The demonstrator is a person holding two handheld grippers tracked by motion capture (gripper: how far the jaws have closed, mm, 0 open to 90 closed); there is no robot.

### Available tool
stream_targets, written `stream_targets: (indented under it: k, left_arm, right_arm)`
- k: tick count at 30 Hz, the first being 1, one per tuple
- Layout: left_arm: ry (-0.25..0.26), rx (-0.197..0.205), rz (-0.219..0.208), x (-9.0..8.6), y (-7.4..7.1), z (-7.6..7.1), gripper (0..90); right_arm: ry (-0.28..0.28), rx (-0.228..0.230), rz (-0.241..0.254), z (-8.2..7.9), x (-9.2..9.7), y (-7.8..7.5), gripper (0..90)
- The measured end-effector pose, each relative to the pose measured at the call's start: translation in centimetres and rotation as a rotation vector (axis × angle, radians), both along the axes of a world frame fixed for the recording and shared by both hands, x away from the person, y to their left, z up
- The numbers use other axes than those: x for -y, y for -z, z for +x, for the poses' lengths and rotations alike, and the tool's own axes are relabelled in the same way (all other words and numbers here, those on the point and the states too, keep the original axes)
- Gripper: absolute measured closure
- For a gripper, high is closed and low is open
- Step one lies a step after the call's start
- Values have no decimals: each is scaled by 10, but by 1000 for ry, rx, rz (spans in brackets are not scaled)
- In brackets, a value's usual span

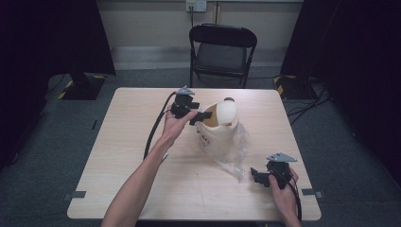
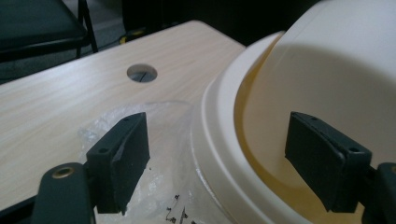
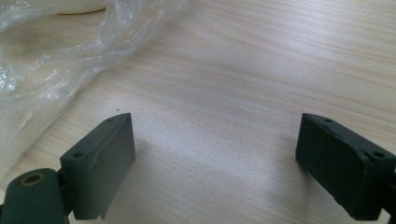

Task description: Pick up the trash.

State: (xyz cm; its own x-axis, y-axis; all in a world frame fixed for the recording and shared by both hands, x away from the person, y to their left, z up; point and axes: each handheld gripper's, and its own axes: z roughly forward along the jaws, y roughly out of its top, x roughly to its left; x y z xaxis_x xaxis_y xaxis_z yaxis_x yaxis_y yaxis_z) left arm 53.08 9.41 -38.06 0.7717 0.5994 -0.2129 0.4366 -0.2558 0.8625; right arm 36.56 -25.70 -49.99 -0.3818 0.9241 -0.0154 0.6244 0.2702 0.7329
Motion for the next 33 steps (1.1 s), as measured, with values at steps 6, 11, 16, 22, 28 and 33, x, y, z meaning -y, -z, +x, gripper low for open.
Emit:
stream_targets:
  k: [6,11,16,22,28,33]
  left_arm:
    - [-29,25,-39,-40,-13,-15,208]
    - [-62,39,-57,-69,-19,-25,197]
    - [-70,46,-29,-101,-14,-48,196]
    - [-91,12,-8,-127,4,-69,174]
    - [-108,-39,55,-151,33,-93,185]
    - [-142,-53,79,-167,54,-112,188]
  right_arm:
    - [0,0,0,0,0,0,110]
    - [1,1,0,0,0,0,110]
    - [0,0,0,0,0,0,110]
    - [1,0,0,0,0,0,110]
    - [1,2,-2,0,0,0,108]
    - [1,1,-2,0,0,0,108]
